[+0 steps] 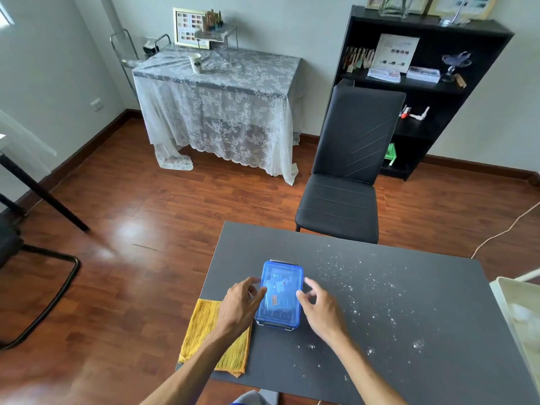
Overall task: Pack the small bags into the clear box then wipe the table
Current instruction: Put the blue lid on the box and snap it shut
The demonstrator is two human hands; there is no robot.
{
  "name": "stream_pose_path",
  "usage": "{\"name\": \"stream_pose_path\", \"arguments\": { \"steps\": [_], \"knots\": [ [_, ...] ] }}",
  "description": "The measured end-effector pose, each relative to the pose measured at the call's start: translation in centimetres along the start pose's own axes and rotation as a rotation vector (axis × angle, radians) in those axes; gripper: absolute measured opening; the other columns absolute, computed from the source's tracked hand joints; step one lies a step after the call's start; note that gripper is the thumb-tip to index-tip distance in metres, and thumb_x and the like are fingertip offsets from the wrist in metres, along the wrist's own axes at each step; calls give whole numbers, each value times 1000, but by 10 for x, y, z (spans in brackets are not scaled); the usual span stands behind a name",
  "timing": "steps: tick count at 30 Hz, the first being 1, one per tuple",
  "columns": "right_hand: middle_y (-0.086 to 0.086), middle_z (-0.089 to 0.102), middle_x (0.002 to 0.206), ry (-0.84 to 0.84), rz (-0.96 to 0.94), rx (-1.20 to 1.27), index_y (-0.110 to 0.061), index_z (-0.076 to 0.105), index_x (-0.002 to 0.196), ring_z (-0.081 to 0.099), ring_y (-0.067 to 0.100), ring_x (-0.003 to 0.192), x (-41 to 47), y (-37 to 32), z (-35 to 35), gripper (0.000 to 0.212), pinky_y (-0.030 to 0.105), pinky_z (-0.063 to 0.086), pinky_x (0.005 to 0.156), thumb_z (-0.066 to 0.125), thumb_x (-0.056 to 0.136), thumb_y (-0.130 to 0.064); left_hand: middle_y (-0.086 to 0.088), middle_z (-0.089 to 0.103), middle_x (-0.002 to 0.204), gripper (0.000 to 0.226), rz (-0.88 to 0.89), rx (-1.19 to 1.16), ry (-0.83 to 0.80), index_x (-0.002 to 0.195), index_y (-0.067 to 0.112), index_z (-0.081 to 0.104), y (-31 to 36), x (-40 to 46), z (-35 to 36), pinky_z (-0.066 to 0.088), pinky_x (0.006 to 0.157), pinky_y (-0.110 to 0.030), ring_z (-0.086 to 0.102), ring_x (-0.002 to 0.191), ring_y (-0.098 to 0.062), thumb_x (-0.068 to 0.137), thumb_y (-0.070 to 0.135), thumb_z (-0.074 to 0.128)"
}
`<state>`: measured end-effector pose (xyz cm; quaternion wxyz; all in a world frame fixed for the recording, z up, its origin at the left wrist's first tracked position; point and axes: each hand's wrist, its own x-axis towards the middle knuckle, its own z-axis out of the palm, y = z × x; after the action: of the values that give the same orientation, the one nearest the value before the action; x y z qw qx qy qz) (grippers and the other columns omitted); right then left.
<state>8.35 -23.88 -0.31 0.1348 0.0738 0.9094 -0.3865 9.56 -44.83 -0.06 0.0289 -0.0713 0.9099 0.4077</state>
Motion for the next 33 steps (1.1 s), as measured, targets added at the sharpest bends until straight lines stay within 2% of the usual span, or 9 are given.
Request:
{"name": "stream_pose_path", "arguments": {
  "steps": [3,6,8,12,15,18,22,29,33],
  "knots": [
    [-14,63,81,-26,12,36,-22,49,148,66,18,87,1,0,8,51,33,48,79,59,99,-32,7,69,83,34,-38,-63,-31,122,19,65,0,3,1,55,72,-29,64,77,-7,93,38,61],
    [-12,64,79,1,12,73,-19,49,148,67,19,86,3,-2,14,50,34,50,83,58,100,-29,9,68,83,33,-54,-112,-34,123,18,65,1,6,-1,47,66,-10,63,76,-3,94,33,61],
    [-12,64,81,15,1,100,-17,48,149,66,19,87,7,-10,15,50,34,49,83,57,101,-29,11,66,79,32,-50,-135,-12,123,17,66,4,10,-7,43,63,-6,62,74,-1,95,31,61],
    [-11,65,85,26,-45,142,-15,46,150,65,17,86,24,-40,16,51,32,49,81,55,102,-29,11,64,78,31,-34,-144,51,122,15,67,6,31,-30,41,63,-6,59,73,-1,94,27,63],
    [-9,67,87,23,-79,134,-15,45,151,64,18,86,46,-69,20,52,29,43,75,54,102,-30,8,64,77,31,-12,-112,91,121,15,68,4,55,-54,40,63,-12,57,70,0,93,26,64],
    [0,71,105,-14,-109,79,-16,39,154,66,25,104,70,-93,27,56,32,45,84,53,102,-30,-1,67,85,33,1,-90,115,124,12,66,0,80,-76,38,65,-20,57,74,-12,94,25,64],
    [1,70,114,-70,-141,20,-18,31,157,64,27,109,101,-116,38,59,36,48,87,48,102,-30,-5,61,90,38,-22,-43,96,131,10,60,-10,109,-96,33,70,-21,54,81,-18,95,21,60],
    [8,70,118,-150,-129,-90,-16,31,158,63,29,114,136,-126,62,59,38,51,94,48,102,-27,-3,57,92,39,-100,3,1,134,12,58,-38,132,-96,39,80,-29,52,88,-20,96,17,54],
    [2,72,109,-156,-138,-94,-20,29,158,66,26,109,142,-119,67,59,36,51,88,47,103,-32,-3,60,96,41,-103,-36,2,136,12,57,-45,137,-93,37,78,-25,54,90,-18,96,18,56]
  ]
}}
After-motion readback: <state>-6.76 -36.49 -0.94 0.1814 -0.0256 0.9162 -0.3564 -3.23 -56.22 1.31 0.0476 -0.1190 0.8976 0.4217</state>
